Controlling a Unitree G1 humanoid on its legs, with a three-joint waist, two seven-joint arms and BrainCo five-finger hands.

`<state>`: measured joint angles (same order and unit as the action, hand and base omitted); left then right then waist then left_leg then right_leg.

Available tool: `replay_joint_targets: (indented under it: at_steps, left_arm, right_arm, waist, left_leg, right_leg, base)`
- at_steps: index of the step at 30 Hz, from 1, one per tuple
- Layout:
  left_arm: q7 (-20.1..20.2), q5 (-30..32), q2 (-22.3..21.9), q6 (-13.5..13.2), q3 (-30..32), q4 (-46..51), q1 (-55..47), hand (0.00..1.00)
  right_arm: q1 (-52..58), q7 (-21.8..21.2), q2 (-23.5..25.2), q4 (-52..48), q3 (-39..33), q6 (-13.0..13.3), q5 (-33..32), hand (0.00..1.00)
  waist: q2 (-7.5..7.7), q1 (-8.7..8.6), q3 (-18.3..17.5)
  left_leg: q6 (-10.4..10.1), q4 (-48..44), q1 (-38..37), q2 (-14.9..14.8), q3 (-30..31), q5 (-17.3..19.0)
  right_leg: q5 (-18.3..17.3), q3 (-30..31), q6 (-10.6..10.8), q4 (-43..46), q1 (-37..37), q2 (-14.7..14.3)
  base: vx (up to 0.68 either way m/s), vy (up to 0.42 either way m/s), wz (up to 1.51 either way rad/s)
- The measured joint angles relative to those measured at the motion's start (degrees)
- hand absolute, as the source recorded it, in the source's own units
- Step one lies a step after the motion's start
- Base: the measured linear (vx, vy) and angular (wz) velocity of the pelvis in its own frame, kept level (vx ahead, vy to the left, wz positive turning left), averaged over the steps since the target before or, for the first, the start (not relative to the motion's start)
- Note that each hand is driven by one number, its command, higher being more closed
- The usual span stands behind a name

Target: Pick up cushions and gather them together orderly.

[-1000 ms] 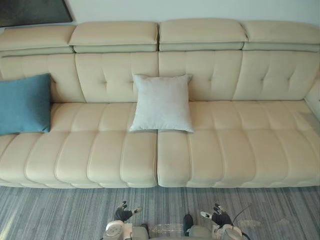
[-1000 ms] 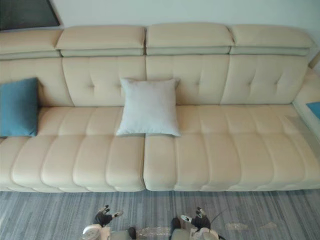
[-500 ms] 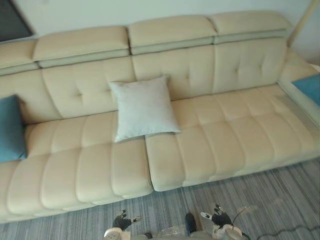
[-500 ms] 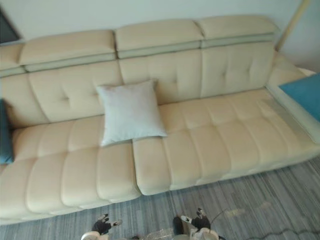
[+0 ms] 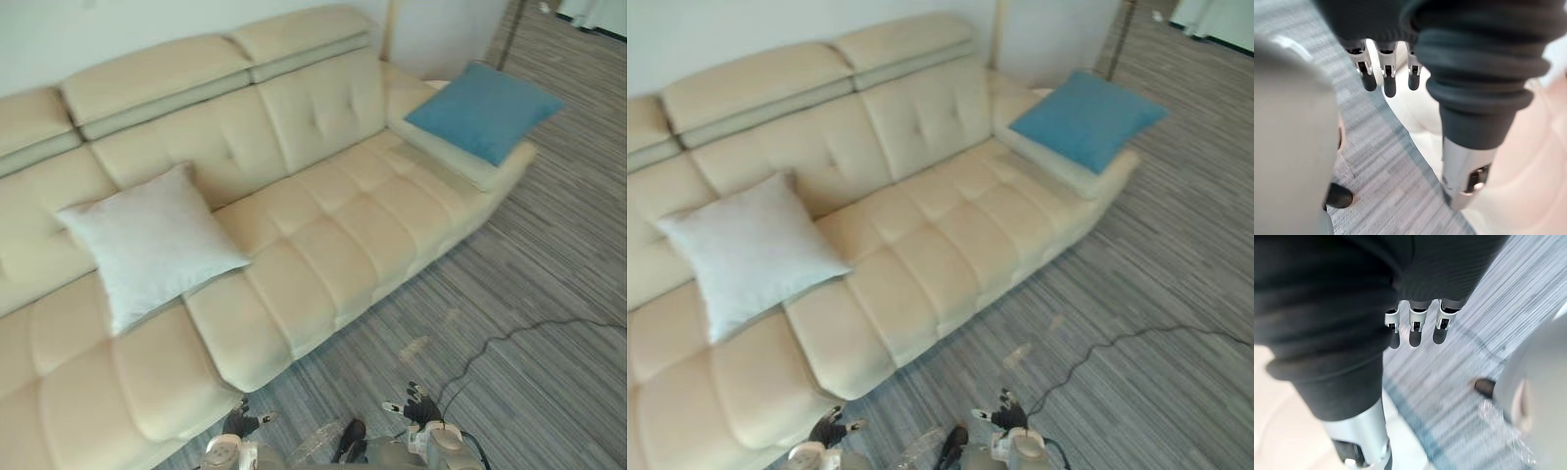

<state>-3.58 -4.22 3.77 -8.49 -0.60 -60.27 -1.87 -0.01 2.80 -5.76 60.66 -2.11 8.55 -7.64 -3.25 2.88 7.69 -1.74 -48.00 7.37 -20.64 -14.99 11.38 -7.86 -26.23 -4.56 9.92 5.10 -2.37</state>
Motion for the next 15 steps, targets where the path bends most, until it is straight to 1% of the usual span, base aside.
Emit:
replay_joint_targets:
  at_steps: [1, 2, 3, 4, 5, 7, 8, 9, 10, 11, 13, 14, 15]
  left_arm:
    - [0.0, -0.1, -0.1, -0.1, 0.1, 0.2, 0.0, 0.00]
    - [-0.1, -0.4, 0.0, 0.0, 0.0, 0.2, 0.1, 0.00]
    - [-0.3, -0.7, -0.1, 0.0, -0.3, 0.7, 0.1, 0.00]
    - [-0.3, -1.0, -0.1, 0.0, -0.6, 1.2, 0.0, 0.00]
    - [-0.5, -1.5, -0.1, -0.1, -0.6, 1.7, -0.2, 0.00]
    - [-0.8, -1.7, -0.2, -0.2, -0.6, 2.6, -0.6, 0.00]
    - [-0.8, -1.7, -0.4, -0.3, -0.7, 3.0, -0.7, 0.00]
    - [-0.8, -1.7, -0.5, -0.3, -0.7, 3.2, -0.7, 0.00]
    - [-0.8, -2.0, 0.0, -0.7, -0.9, 2.7, -0.1, 0.00]
    - [-0.8, -2.1, 0.2, -0.7, -0.8, 2.6, 0.3, 0.00]
    - [-0.9, -2.1, 0.3, -0.7, -1.1, 2.6, 0.3, 0.00]
    - [-0.9, -2.1, 0.7, -0.6, -1.4, 2.6, 0.3, 0.00]
    - [-1.1, -2.4, 0.5, -0.6, -1.3, 2.6, 0.3, 0.00]
  right_arm:
    - [0.1, 0.1, -0.1, 0.3, -0.1, 0.0, -0.3, 0.00]
    - [-0.2, 0.1, -1.0, 1.1, -0.8, 0.0, -1.0, 0.00]
    - [-0.1, 0.2, -1.0, 1.5, -2.3, 0.0, -1.7, 0.00]
    - [0.0, 0.4, -1.0, 1.6, -2.5, 0.0, -2.0, 0.00]
    - [0.0, 0.5, -1.3, 1.7, -3.4, 0.0, -2.4, 0.00]
    - [-0.1, 0.6, -1.4, 1.5, -4.7, 0.0, -2.7, 0.00]
    - [-0.2, 0.7, -1.4, 1.3, -4.7, 0.0, -3.1, 0.00]
    - [-0.2, 0.7, -1.4, 1.3, -4.7, 0.0, -3.6, 0.00]
    - [-0.1, 0.6, 0.4, 1.3, -4.6, 0.1, -3.6, 0.00]
    - [0.0, 0.6, 0.7, 1.3, -4.6, 0.0, -3.6, 0.00]
    - [0.0, 0.6, 0.9, 1.2, -4.7, 0.0, -3.6, 0.00]
    - [-0.1, 0.5, 1.1, 1.0, -4.7, 0.1, -3.6, 0.00]
    - [0.0, 0.4, 1.1, 1.2, -4.7, 0.4, -3.6, 0.00]
  waist:
    - [-0.09, 0.11, 0.1]
    - [-0.12, 0.09, 0.5]
    - [0.23, 0.19, 0.8]
    - [0.24, 0.23, 0.8]
    - [0.39, 0.36, 0.9]
    - [0.25, 0.46, 0.9]
    - [-0.05, 0.65, 1.1]
    - [-0.49, 0.98, 1.3]
    - [0.86, 2.22, 1.6]
    - [1.64, 2.20, 1.5]
    - [1.70, 2.19, 1.5]
    - [1.89, 2.27, 1.5]
    - [1.87, 2.62, 1.6]
  left_leg:
    - [-0.6, -1.3, 0.9, 0.9, 1.9, 0.4]
    - [-1.9, -2.0, 2.5, 4.0, 5.5, 2.1]
    - [-3.0, -0.7, 4.1, 7.3, 8.0, 3.3]
    - [-3.4, 0.8, 4.8, 8.7, 8.7, 3.7]
    - [-3.7, 6.0, 6.2, 11.8, 10.3, 3.8]
    - [-4.0, 18.4, 7.2, 16.3, 13.8, 3.4]
    - [-4.5, 28.1, 7.9, 19.1, 18.0, 0.8]
    - [-5.0, 34.3, 8.1, 20.2, 20.9, -2.3]
    - [-0.6, 34.5, 6.5, 21.4, 20.3, -9.5]
    - [-0.1, 33.6, 6.5, 22.3, 19.9, -9.0]
    - [1.4, 32.7, 5.8, 22.8, 19.4, -8.0]
    - [2.0, 31.8, 4.6, 23.0, 18.3, -6.0]
    - [2.5, 30.5, 3.4, 22.5, 16.9, -3.6]
  right_leg:
    - [0.1, 1.4, -0.2, -0.8, -0.5, -0.6]
    - [0.6, 4.1, -1.0, -2.2, -1.7, -1.3]
    - [1.0, 6.6, -1.0, -3.5, -2.7, -1.5]
    - [1.1, 7.8, -0.9, -4.2, -3.3, -1.6]
    - [1.5, 9.9, -0.4, -5.7, -4.5, -1.6]
    - [1.6, 13.3, -0.2, -7.2, -5.6, -1.7]
    - [1.7, 15.5, 0.0, -8.5, -6.5, -2.0]
    - [1.8, 17.3, 0.1, -9.5, -7.4, -2.5]
    - [-0.9, 24.8, 3.2, -8.0, -9.8, -1.5]
    - [-1.7, 25.0, 3.7, -7.4, -9.9, -0.4]
    - [-1.7, 25.1, 3.8, -5.8, -9.9, 0.3]
    - [-2.1, 25.6, 5.2, -2.8, -9.7, 0.5]
    - [-3.8, 26.2, 7.6, 3.3, -7.8, 0.1]
  base:
    - [0.16, -0.135, -1.25]
    - [0.14, -0.073, -1.10]
    - [0.18, -0.085, -1.05]
    - [0.21, -0.064, -1.05]
    - [0.19, -0.029, -0.92]
    - [0.24, 0.016, -0.98]
    - [0.31, 0.070, -0.93]
    - [0.86, 0.183, -2.12]
    - [0.97, 0.201, -1.77]
    - [0.93, 0.174, -1.50]
    - [0.35, 0.076, -0.11]
    - [0.29, 0.086, -0.33]
    - [0.27, 0.088, -0.66]
